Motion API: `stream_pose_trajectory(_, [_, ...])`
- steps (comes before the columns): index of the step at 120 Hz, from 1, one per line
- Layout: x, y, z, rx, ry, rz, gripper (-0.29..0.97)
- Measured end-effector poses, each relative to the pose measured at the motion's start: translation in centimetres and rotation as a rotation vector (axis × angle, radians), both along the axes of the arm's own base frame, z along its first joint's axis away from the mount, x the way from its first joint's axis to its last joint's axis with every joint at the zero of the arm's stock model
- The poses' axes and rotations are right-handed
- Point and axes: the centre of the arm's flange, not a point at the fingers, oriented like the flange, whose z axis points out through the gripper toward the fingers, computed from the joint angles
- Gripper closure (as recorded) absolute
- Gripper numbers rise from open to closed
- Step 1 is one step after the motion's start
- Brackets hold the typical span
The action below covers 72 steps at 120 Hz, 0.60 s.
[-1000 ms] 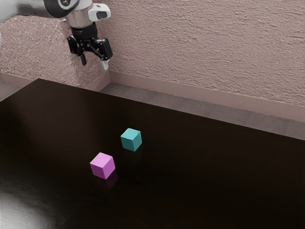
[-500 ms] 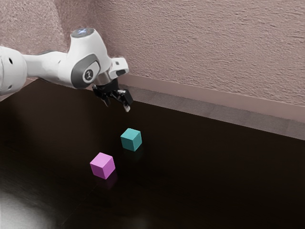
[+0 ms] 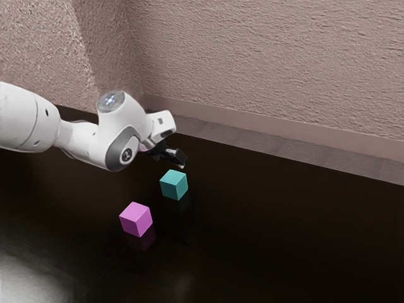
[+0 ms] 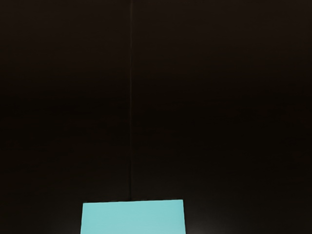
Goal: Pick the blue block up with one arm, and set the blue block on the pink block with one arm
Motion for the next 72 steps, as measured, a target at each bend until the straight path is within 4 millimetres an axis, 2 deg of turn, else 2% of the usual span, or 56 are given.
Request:
stream_pose_trajectory(14, [-0.6,-0.3,-2.2,-0.001,-0.026,-0.007,0.0])
stream_pose_trajectory(36, [-1.6,-1.0,-3.2,-0.005,-0.05,-0.021,0.0])
stream_pose_trajectory(72, [-1.9,0.5,-4.3,-0.004,-0.06,0.002,0.0])
